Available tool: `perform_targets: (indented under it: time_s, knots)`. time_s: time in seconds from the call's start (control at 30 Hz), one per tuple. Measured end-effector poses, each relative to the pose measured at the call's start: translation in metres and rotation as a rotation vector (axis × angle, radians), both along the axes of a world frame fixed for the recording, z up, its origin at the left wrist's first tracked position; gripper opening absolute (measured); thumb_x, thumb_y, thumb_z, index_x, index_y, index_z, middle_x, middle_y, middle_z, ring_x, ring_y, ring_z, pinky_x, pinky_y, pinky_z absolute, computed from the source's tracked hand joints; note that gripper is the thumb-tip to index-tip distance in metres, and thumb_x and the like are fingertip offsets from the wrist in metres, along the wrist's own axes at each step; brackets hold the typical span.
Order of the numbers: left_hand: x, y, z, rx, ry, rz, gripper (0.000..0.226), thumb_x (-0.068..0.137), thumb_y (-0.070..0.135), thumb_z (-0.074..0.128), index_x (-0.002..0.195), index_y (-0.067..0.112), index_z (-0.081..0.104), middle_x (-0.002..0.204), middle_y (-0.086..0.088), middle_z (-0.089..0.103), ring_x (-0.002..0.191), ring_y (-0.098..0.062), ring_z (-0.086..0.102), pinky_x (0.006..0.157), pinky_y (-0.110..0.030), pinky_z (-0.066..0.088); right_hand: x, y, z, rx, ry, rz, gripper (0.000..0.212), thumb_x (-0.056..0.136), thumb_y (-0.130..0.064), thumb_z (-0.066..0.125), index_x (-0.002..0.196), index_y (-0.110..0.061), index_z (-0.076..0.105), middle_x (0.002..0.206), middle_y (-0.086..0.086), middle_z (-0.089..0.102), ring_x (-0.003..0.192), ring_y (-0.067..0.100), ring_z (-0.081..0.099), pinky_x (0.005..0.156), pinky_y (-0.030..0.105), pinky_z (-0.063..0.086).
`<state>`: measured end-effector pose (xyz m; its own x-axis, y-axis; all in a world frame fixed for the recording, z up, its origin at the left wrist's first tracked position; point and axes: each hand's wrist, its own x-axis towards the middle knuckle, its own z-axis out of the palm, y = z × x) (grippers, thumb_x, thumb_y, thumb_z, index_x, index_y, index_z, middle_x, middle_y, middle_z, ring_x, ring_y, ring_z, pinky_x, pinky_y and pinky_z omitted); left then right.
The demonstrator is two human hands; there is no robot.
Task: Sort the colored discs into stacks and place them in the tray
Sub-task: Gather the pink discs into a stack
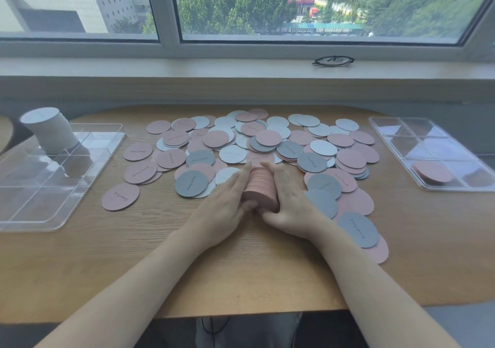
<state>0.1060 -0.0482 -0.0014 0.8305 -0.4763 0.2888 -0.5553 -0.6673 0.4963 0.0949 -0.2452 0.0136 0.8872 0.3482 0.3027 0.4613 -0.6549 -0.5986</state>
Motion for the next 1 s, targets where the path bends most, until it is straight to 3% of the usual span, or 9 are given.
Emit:
perform_targets:
  time_s: [0.17, 0.3, 0.37, 0.47, 0.57, 0.67, 0.83, 0.9, 1.0]
  knots:
    - [0.0, 0.0, -0.001, 0.039, -0.105, 0.007, 0.073, 0.097, 0.052, 0.033, 0.159, 0.016, 0.017, 0.15, 0.002, 0.034, 0.134, -0.014, 0.035, 0.109, -0.022, 0.025, 0.004, 0.002, -0.005, -0.063, -0.001, -0.116, 0.112, 0.065, -0.072, 0.065, 0.153, -0.016, 0.023, 0.147, 0.001, 0.035, 0.138, 0.018, 0.029, 0.116, 0.039, 0.026]
    - [0.002, 0.005, 0.001, 0.038, -0.004, -0.029, 0.073, 0.096, 0.064, 0.015, 0.159, 0.028, 0.008, 0.161, 0.012, 0.022, 0.142, 0.0, 0.019, 0.111, -0.012, 0.006, 0.005, 0.001, -0.005, -0.053, 0.055, -0.15, 0.103, 0.064, -0.06, 0.082, 0.145, -0.022, 0.031, 0.138, -0.002, 0.044, 0.126, 0.019, 0.042, 0.109, 0.041, 0.034]
    - [0.003, 0.006, 0.002, -0.004, 0.014, -0.04, 0.069, 0.098, 0.063, 0.013, 0.159, 0.03, 0.014, 0.161, 0.016, 0.023, 0.146, 0.001, 0.019, 0.115, -0.015, 0.008, 0.004, 0.0, -0.004, -0.04, 0.052, -0.17, 0.095, 0.065, -0.053, 0.085, 0.14, -0.021, 0.035, 0.132, -0.003, 0.047, 0.12, 0.018, 0.044, 0.106, 0.039, 0.035]
    - [0.01, 0.016, 0.002, -0.109, -0.046, 0.109, 0.057, 0.101, 0.048, 0.033, 0.154, 0.027, 0.033, 0.151, 0.016, 0.044, 0.14, -0.004, 0.036, 0.115, -0.028, 0.025, 0.005, -0.001, -0.002, -0.003, 0.036, -0.185, 0.089, 0.066, -0.048, 0.086, 0.135, -0.019, 0.039, 0.125, -0.007, 0.048, 0.119, 0.017, 0.046, 0.105, 0.039, 0.036]
    - [0.02, 0.034, -0.001, 0.023, -0.112, 0.248, 0.057, 0.097, 0.046, 0.056, 0.148, 0.025, 0.044, 0.146, 0.011, 0.05, 0.136, -0.011, 0.042, 0.113, -0.035, 0.03, 0.005, -0.002, -0.002, 0.004, 0.031, -0.199, 0.086, 0.066, -0.047, 0.086, 0.133, -0.019, 0.04, 0.124, -0.005, 0.05, 0.117, 0.017, 0.048, 0.104, 0.039, 0.037]
    - [0.025, 0.039, -0.001, 0.135, -0.093, 0.223, 0.059, 0.09, 0.052, 0.063, 0.143, 0.028, 0.05, 0.146, 0.015, 0.049, 0.135, -0.011, 0.043, 0.113, -0.036, 0.03, 0.006, -0.002, -0.002, 0.005, 0.028, -0.198, 0.087, 0.065, -0.047, 0.086, 0.133, -0.02, 0.04, 0.125, -0.004, 0.051, 0.118, 0.016, 0.047, 0.104, 0.039, 0.038]
    - [0.039, 0.036, 0.002, 0.189, -0.221, 0.228, 0.046, 0.086, 0.051, 0.066, 0.122, 0.023, 0.068, 0.121, 0.007, 0.069, 0.114, -0.019, 0.062, 0.1, -0.026, 0.027, 0.005, -0.002, -0.001, 0.003, 0.044, -0.201, 0.087, 0.065, -0.047, 0.087, 0.134, -0.021, 0.04, 0.125, -0.004, 0.051, 0.118, 0.017, 0.047, 0.104, 0.039, 0.038]
    - [0.04, 0.037, 0.002, 0.182, -0.29, 0.231, 0.043, 0.086, 0.052, 0.057, 0.109, 0.019, 0.073, 0.103, 0.003, 0.075, 0.098, -0.023, 0.069, 0.092, -0.029, 0.035, 0.004, -0.002, -0.001, 0.009, 0.045, -0.202, 0.088, 0.064, -0.047, 0.087, 0.133, -0.022, 0.04, 0.125, -0.004, 0.051, 0.118, 0.017, 0.047, 0.104, 0.039, 0.039]
    - [0.033, 0.036, 0.007, 0.154, -0.381, 0.285, 0.03, 0.096, 0.042, 0.05, 0.106, 0.021, 0.07, 0.081, 0.002, 0.073, 0.074, -0.028, 0.067, 0.069, -0.03, 0.043, 0.003, -0.002, 0.001, 0.019, 0.054, -0.203, 0.088, 0.064, -0.047, 0.087, 0.134, -0.022, 0.04, 0.126, -0.005, 0.05, 0.119, 0.015, 0.046, 0.104, 0.037, 0.037]
